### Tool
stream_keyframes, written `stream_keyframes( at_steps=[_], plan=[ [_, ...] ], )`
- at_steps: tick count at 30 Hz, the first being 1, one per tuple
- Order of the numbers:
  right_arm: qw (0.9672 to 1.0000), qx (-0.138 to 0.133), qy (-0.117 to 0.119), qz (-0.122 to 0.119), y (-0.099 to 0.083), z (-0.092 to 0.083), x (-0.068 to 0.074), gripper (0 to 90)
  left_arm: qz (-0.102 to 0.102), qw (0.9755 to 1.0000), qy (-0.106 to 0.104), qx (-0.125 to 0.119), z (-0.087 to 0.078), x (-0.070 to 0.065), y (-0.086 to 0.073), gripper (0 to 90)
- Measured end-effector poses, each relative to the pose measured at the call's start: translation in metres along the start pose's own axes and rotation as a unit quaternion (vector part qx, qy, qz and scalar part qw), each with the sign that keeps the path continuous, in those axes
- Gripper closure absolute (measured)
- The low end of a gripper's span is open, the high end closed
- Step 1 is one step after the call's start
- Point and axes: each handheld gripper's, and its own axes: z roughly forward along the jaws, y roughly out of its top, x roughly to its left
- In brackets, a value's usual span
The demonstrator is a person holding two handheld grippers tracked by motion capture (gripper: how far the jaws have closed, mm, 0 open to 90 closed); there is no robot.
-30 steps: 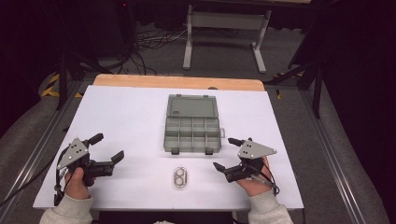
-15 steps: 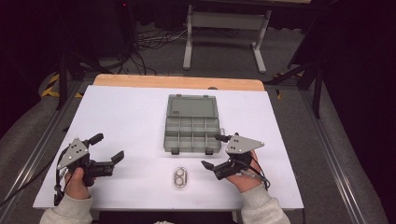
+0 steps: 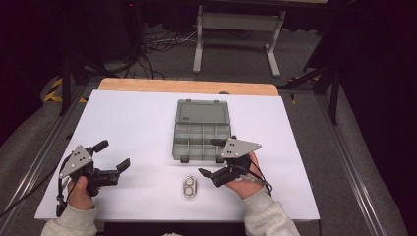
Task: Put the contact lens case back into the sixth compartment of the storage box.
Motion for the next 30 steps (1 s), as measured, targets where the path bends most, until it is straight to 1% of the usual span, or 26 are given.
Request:
stream_keyframes(
  at_steps=[7,8,12,16,22,25,26,30],
  plan=[
    [0.9999,0.004,0.012,-0.007,0.006,0.01,0.002,3.6,0.0,1.0,-0.002,-0.002,0.001,0.0,0.0,0.2],
    [0.9998,0.007,0.018,-0.01,0.008,0.014,0.003,3.6,0.001,1.0,-0.002,-0.001,0.001,0.0,0.0,0.2],
    [0.9993,0.01,0.03,-0.018,0.012,0.021,0.004,3.6,-0.001,1.0,-0.002,-0.002,0.001,-0.001,0.0,0.2],
    [0.9991,0.01,0.035,-0.023,0.016,0.025,0.006,3.6,-0.001,1.0,-0.003,-0.001,0.001,-0.001,0.0,0.1],
    [0.9981,0.021,0.05,-0.03,0.02,0.034,0.009,3.6,-0.002,1.0,-0.003,-0.002,0.001,-0.001,0.0,0.1],
    [0.9977,0.023,0.054,-0.033,0.02,0.035,0.009,3.6,-0.002,1.0,-0.004,-0.002,0.001,-0.001,0.0,0.2],
    [0.9973,0.024,0.06,-0.035,0.021,0.036,0.01,3.7,-0.001,1.0,-0.004,0.0,0.001,-0.001,0.0,0.1],
    [0.9968,0.027,0.065,-0.037,0.022,0.038,0.01,3.7,-0.002,1.0,-0.004,-0.001,0.001,-0.001,0.0,0.2]
  ],
)
